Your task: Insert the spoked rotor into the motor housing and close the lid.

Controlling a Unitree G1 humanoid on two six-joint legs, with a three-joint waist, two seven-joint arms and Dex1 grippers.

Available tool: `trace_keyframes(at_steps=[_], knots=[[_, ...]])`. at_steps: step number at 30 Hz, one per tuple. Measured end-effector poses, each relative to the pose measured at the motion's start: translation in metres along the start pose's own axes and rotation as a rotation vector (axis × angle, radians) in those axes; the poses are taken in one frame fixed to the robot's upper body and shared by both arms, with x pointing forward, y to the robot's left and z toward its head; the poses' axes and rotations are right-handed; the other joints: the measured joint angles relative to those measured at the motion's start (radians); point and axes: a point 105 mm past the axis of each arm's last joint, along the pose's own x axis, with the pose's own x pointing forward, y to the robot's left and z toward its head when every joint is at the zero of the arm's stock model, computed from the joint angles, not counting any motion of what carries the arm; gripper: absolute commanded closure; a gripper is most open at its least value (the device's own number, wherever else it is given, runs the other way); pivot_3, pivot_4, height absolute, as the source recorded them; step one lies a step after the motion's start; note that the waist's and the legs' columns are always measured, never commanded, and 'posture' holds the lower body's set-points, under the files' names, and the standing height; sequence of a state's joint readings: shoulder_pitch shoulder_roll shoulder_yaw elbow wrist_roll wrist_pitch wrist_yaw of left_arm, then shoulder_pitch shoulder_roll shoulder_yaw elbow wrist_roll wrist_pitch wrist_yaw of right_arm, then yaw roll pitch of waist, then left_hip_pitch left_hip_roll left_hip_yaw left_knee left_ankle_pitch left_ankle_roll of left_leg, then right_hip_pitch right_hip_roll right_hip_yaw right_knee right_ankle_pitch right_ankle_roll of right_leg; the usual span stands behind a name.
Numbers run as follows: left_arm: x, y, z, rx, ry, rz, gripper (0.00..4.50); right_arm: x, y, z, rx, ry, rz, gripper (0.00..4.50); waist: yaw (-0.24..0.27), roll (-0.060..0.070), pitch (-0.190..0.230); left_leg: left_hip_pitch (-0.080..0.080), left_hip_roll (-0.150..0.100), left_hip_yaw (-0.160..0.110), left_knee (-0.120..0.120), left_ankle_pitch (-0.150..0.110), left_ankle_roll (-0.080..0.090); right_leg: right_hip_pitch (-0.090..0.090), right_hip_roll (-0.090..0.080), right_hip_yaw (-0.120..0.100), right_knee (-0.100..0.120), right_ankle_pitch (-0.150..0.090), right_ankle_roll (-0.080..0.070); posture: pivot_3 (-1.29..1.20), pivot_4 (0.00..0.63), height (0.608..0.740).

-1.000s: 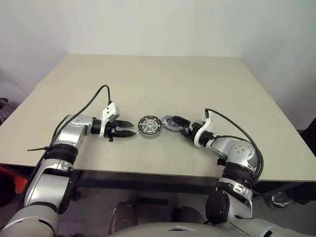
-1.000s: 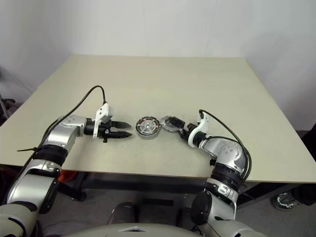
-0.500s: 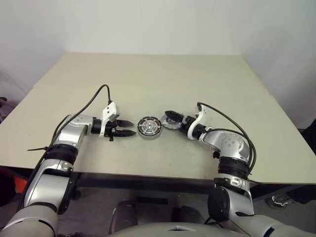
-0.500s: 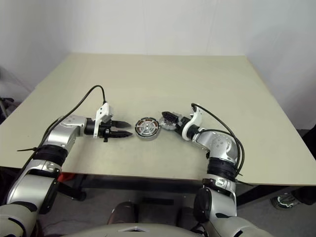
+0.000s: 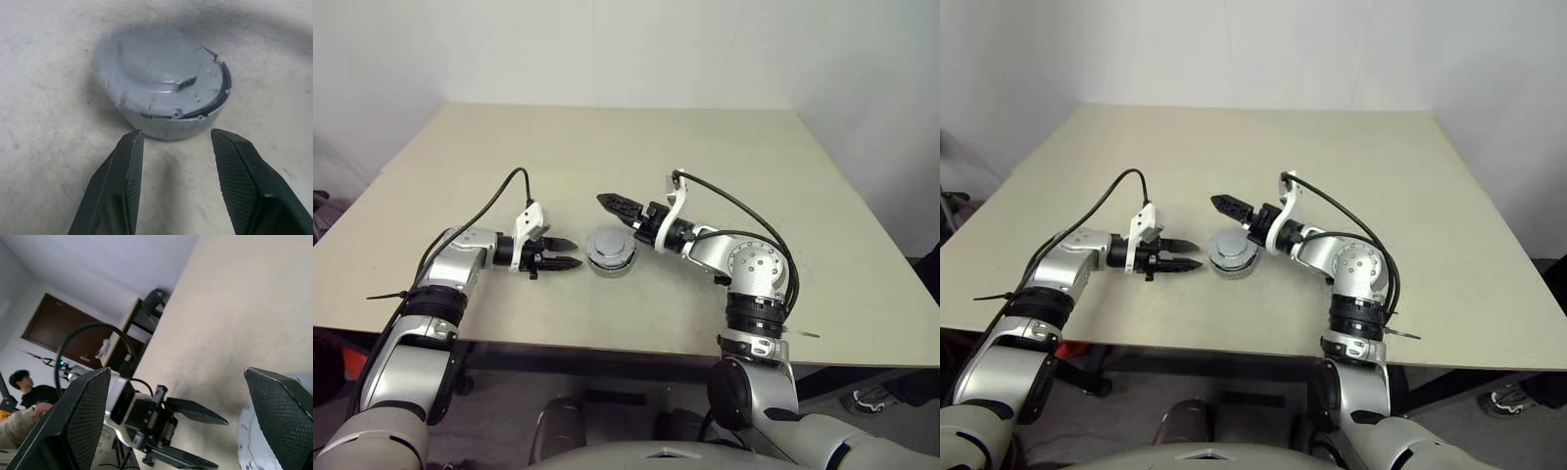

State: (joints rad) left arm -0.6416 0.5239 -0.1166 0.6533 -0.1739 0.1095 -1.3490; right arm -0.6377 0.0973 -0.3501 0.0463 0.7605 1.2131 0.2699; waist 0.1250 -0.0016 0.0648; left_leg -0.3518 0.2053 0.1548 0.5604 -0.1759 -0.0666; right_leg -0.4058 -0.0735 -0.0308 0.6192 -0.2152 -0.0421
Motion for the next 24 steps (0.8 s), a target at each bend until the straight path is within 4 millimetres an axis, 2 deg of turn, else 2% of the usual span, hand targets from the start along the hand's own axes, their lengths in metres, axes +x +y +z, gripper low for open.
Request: trace_keyframes(at_steps=[4,7,9,10,11,12,13,16,24], knots=[[-0.004,0.001,-0.001,0.0,0.007,0.01,2.2,-0.006,-0.007,0.0,-0.176,0.021,-0.036,0.02,0.001,0.0,0.0,0.0,0.0,0.0,0.0,0.0,0.0,0.0,0.0,0.0,0.0,0.0,0.0,0.0,0.0,0.74],[-0.007,0.003,-0.001,0.0,0.008,0.019,2.2,-0.009,-0.007,0.001,-0.387,0.043,-0.046,0.02,0.001,0.0,0.0,0.0,0.0,0.0,0.0,0.0,0.0,0.0,0.0,0.0,0.0,0.0,0.0,0.0,0.0,0.74],[-0.008,0.003,-0.001,0.001,0.007,0.022,2.2,-0.004,-0.006,0.0,-0.583,0.066,-0.05,0.02,-0.001,0.0,0.0,0.0,0.0,0.0,0.001,0.0,0.0,0.0,0.0,0.0,0.0,0.0,0.001,0.0,0.0,0.74],[-0.008,0.003,-0.001,0.001,0.007,0.023,2.2,-0.003,-0.006,-0.001,-0.61,0.072,-0.05,0.02,-0.001,0.0,0.0,0.0,0.0,0.0,0.001,0.0,0.0,0.0,0.0,0.0,0.0,0.0,0.001,0.0,0.0,0.74],[-0.008,0.003,-0.001,0.001,0.006,0.025,2.2,0.001,-0.003,-0.006,-0.693,0.087,-0.041,0.02,-0.002,0.0,0.0,0.0,0.0,0.0,0.001,0.0,0.0,0.0,0.0,0.0,0.0,0.0,0.001,0.0,0.0,0.74],[-0.008,0.004,-0.001,-0.001,0.005,0.029,2.2,0.007,-0.003,-0.01,-0.85,0.094,-0.041,0.02,-0.002,-0.001,0.0,0.0,0.0,0.0,0.001,0.0,0.0,0.0,0.0,0.0,0.001,0.0,0.0,0.0,0.0,0.74],[-0.008,0.004,-0.001,-0.002,0.004,0.032,2.2,0.01,-0.006,-0.013,-0.902,0.101,-0.045,0.02,-0.002,-0.001,0.0,0.0,0.0,0.0,0.001,0.0,0.0,0.0,0.0,0.0,0.001,0.0,0.0,0.0,0.0,0.74],[-0.01,0.006,0.0,-0.002,-0.004,0.043,2.2,0.017,-0.018,-0.025,-0.967,0.139,-0.053,0.02,-0.003,-0.001,0.0,-0.001,0.0,0.0,0.002,-0.001,0.001,0.0,0.0,0.0,0.001,0.0,0.0,0.0,0.0,0.74],[-0.011,0.005,-0.003,-0.014,-0.005,0.054,2.2,0.022,-0.045,-0.041,-1.0,0.193,-0.085,0.02,-0.004,-0.001,0.0,-0.001,0.0,-0.001,0.003,-0.002,0.003,0.0,0.0,0.0,0.001,0.0,0.0,0.0,0.0,0.74]])
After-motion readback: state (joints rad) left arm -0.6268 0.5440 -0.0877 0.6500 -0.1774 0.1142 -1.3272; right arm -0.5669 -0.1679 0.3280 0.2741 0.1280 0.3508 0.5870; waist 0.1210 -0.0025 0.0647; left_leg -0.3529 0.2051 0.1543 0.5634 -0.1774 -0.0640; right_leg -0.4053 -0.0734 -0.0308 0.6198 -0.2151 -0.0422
